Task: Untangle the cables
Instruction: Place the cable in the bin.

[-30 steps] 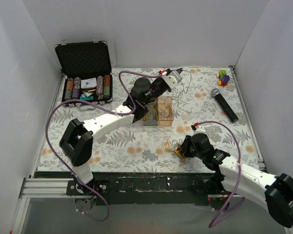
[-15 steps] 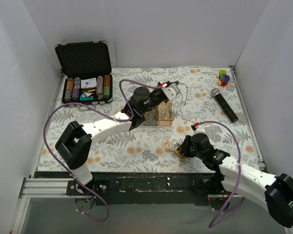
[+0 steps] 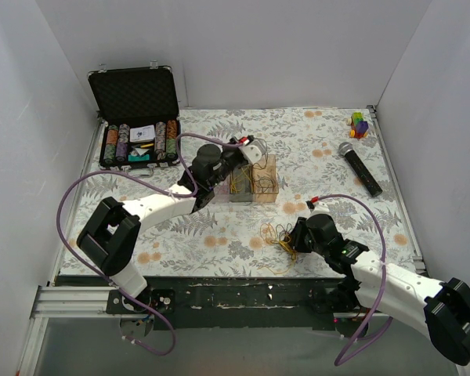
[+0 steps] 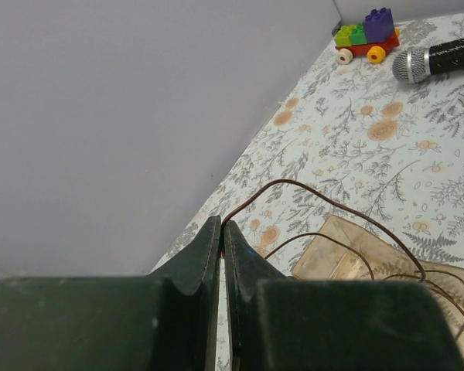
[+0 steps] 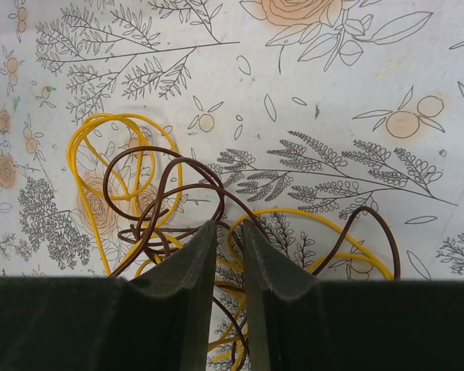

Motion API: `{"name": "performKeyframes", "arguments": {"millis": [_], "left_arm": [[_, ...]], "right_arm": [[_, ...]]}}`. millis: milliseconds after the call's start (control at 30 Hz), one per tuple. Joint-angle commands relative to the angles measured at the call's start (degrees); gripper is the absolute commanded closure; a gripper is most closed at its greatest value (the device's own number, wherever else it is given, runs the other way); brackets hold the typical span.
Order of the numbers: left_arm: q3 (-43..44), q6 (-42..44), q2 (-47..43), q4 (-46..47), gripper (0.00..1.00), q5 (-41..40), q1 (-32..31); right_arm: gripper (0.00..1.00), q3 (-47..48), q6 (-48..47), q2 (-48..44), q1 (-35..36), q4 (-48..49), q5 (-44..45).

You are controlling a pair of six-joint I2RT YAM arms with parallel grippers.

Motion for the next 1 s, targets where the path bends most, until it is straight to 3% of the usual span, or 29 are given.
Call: {"name": "performKeyframes", "arguments": {"millis": [0,533,967], "left_arm": [[-1.42,2.17,-3.13,1.09,1.0,2.24,-0.52],[2.98,1.03,2.94,-0.33,1.0,7.87,-6.75],[4.74,1.38,4.88,0.46,1.0,6.29,-7.81]], "right_arm": [[0.72,-1.25,-0.28,1.54,-0.04,-2.78,0.25],[0.72,-0.98,-1.07,1.2,-0.04,-3.3,1.22],[0.72,-1.95,-1.25,0.93,-0.04,-2.78,1.14]]}}
